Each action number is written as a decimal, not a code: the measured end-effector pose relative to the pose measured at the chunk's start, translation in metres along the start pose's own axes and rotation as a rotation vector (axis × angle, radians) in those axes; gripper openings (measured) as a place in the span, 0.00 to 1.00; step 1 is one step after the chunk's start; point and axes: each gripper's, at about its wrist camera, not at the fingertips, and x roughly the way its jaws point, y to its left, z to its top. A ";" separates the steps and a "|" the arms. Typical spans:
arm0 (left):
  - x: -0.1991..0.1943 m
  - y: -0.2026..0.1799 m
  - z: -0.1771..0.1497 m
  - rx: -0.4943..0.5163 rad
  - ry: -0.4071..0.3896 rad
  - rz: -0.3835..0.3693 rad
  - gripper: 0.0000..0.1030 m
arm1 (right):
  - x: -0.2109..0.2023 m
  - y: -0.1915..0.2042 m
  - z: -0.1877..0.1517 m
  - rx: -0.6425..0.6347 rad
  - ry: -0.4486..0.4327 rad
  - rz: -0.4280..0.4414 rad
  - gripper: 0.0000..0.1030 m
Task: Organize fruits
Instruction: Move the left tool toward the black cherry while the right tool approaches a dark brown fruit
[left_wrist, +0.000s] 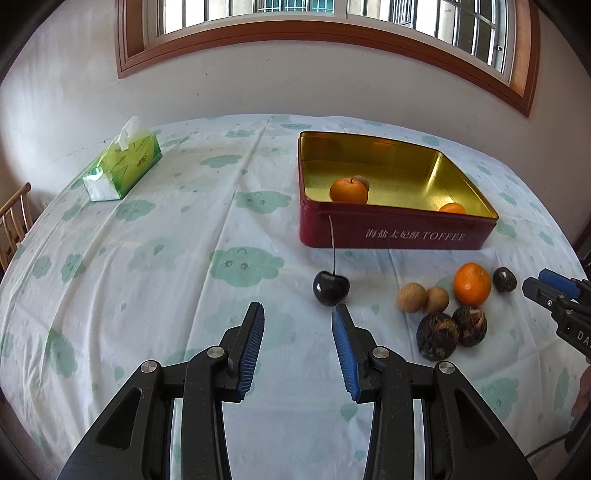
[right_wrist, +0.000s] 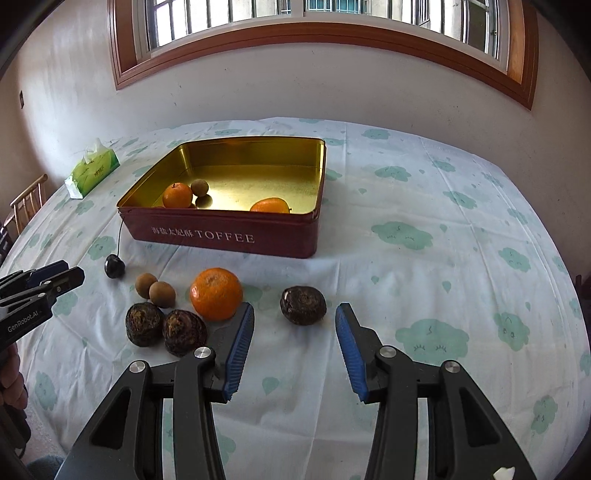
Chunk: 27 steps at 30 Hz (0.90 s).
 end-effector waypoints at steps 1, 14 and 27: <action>0.000 0.002 -0.005 -0.001 0.007 0.004 0.39 | -0.001 -0.001 -0.004 0.003 0.004 0.000 0.42; -0.001 -0.003 -0.034 0.000 0.033 0.000 0.39 | -0.001 -0.006 -0.039 0.021 0.045 0.006 0.42; 0.015 -0.010 -0.029 0.013 0.046 -0.005 0.39 | 0.023 -0.007 -0.028 0.023 0.067 0.012 0.42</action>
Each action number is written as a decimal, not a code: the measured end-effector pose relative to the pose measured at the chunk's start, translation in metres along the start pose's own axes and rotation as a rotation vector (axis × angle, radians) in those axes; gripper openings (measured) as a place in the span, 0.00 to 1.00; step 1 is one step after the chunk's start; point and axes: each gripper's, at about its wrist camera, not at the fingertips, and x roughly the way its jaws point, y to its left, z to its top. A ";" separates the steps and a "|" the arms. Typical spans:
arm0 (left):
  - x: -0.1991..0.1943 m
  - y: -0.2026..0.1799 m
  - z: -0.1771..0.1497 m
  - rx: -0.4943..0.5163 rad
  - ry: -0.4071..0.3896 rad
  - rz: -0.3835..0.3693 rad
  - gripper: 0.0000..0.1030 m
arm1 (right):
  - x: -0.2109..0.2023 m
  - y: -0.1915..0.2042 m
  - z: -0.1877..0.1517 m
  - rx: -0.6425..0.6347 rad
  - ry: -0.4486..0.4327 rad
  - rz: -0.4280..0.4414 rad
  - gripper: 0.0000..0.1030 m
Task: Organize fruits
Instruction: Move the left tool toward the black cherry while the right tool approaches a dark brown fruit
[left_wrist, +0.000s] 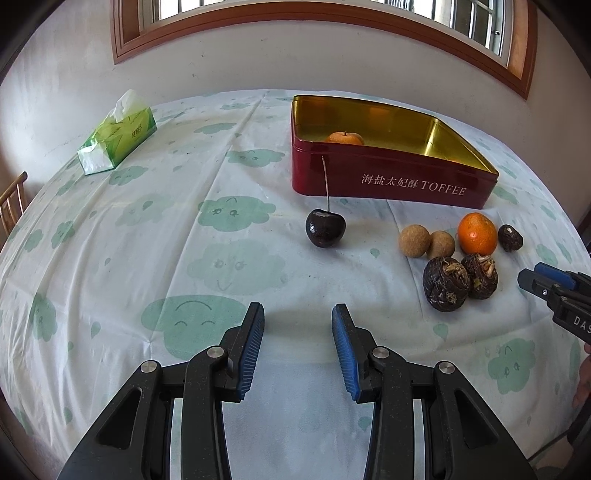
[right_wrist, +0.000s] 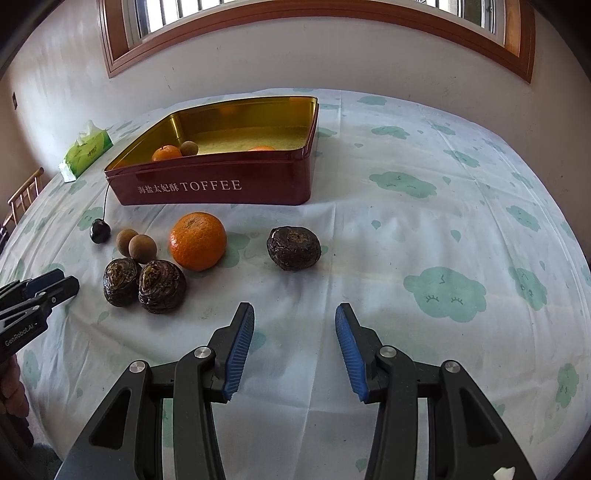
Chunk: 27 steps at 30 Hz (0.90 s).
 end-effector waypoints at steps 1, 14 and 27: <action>0.001 -0.001 0.001 0.001 -0.001 0.002 0.39 | 0.002 0.000 0.002 -0.001 0.002 0.001 0.42; 0.018 -0.008 0.024 0.000 0.005 -0.009 0.39 | 0.020 0.006 0.021 -0.028 -0.007 0.002 0.42; 0.034 -0.014 0.043 -0.006 0.007 -0.018 0.39 | 0.031 0.008 0.034 -0.035 -0.017 -0.012 0.42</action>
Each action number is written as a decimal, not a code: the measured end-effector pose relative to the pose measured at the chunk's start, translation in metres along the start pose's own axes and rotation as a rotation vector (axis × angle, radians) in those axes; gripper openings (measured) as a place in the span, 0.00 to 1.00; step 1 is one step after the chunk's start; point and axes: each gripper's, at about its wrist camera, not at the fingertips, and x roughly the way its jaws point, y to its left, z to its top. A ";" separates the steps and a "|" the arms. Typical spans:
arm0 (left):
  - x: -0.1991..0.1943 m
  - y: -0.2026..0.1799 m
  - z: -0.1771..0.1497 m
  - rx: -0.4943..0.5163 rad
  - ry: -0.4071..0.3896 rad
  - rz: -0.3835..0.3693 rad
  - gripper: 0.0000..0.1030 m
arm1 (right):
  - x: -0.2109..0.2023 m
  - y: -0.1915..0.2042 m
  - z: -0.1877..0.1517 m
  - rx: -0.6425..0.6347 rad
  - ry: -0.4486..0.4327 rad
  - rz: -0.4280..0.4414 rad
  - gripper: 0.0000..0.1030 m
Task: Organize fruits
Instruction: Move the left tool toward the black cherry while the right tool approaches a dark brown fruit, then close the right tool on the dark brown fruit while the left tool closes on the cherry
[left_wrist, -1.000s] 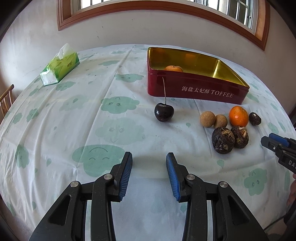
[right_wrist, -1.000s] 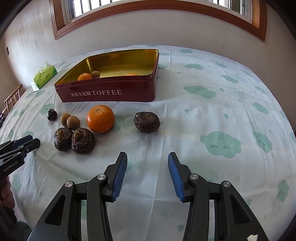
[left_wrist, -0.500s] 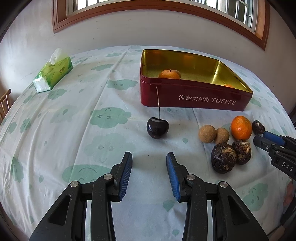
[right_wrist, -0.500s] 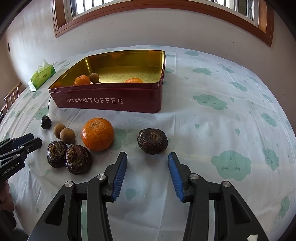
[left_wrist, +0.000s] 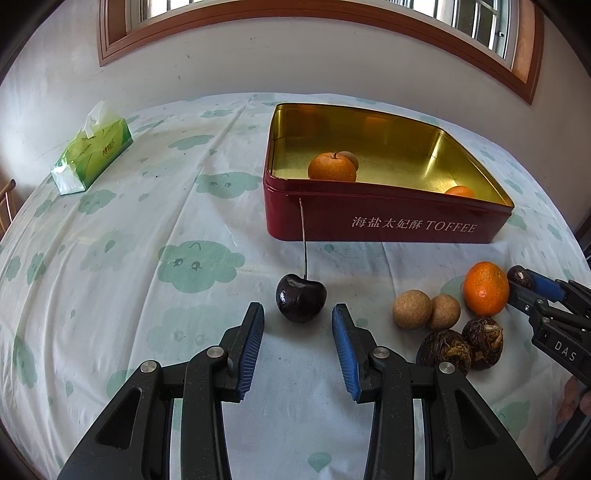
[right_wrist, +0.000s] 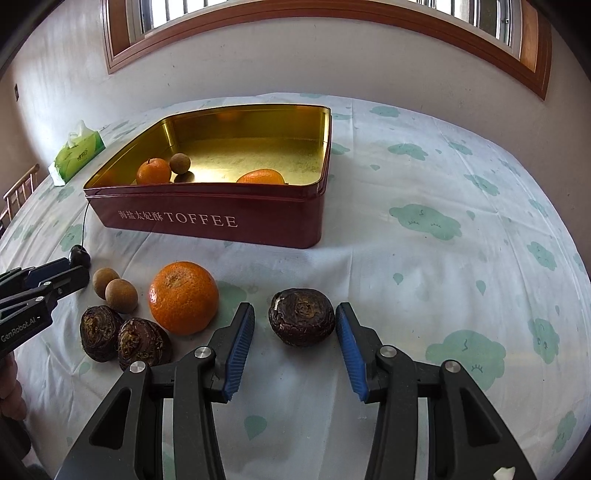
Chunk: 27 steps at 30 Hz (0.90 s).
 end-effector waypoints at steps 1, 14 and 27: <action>0.001 0.000 0.001 0.000 -0.003 0.003 0.39 | 0.000 0.000 0.000 0.000 -0.002 -0.002 0.41; 0.008 -0.001 0.007 0.015 -0.019 0.032 0.39 | -0.002 -0.003 -0.001 0.004 -0.015 -0.008 0.31; 0.005 -0.005 0.004 0.031 -0.022 0.031 0.33 | -0.003 -0.003 -0.002 0.003 -0.015 -0.010 0.30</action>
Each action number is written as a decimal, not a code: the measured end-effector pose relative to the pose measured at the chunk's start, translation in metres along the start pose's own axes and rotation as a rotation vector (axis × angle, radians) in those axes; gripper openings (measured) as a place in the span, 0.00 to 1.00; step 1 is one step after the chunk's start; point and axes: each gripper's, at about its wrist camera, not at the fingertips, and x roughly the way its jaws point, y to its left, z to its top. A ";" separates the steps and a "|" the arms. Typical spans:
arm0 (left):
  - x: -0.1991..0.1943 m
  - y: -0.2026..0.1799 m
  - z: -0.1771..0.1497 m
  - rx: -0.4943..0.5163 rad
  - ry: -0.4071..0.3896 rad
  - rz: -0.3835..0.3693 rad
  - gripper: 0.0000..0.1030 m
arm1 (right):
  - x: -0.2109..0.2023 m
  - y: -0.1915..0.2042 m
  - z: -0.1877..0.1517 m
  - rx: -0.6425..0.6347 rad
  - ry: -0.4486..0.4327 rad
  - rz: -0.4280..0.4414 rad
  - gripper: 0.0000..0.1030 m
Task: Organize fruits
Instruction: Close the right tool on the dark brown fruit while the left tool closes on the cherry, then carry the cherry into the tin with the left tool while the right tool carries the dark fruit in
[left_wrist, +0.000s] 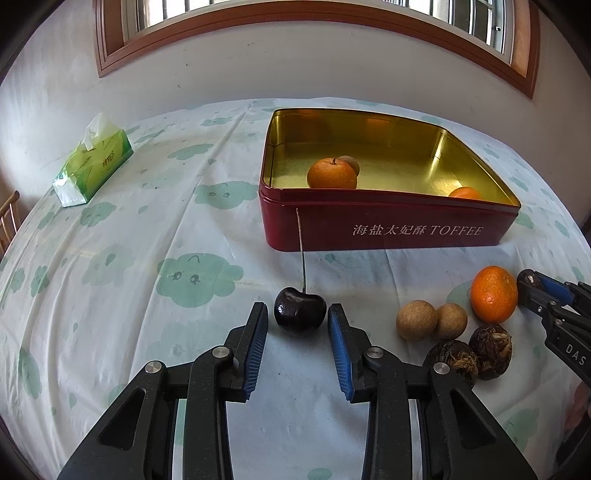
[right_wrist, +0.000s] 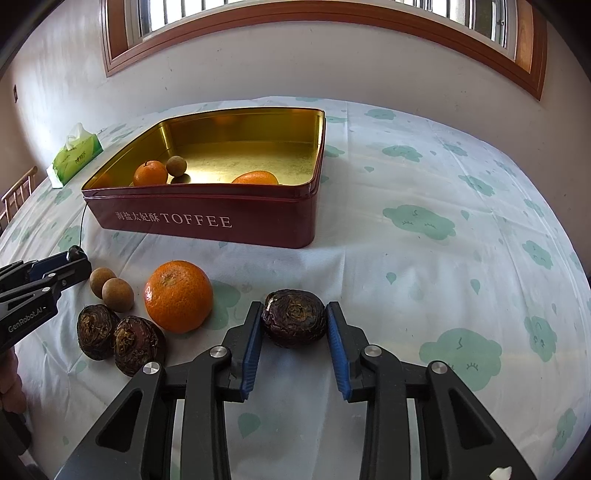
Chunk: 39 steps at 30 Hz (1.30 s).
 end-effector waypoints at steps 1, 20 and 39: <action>0.000 0.000 0.000 0.002 0.000 0.002 0.33 | 0.000 0.000 0.000 0.000 0.000 0.000 0.30; -0.011 -0.002 -0.004 0.011 -0.013 -0.026 0.28 | -0.010 0.000 -0.003 0.000 -0.002 -0.001 0.30; -0.034 -0.006 0.003 0.020 -0.060 -0.037 0.28 | -0.034 0.010 0.006 -0.034 -0.047 0.003 0.30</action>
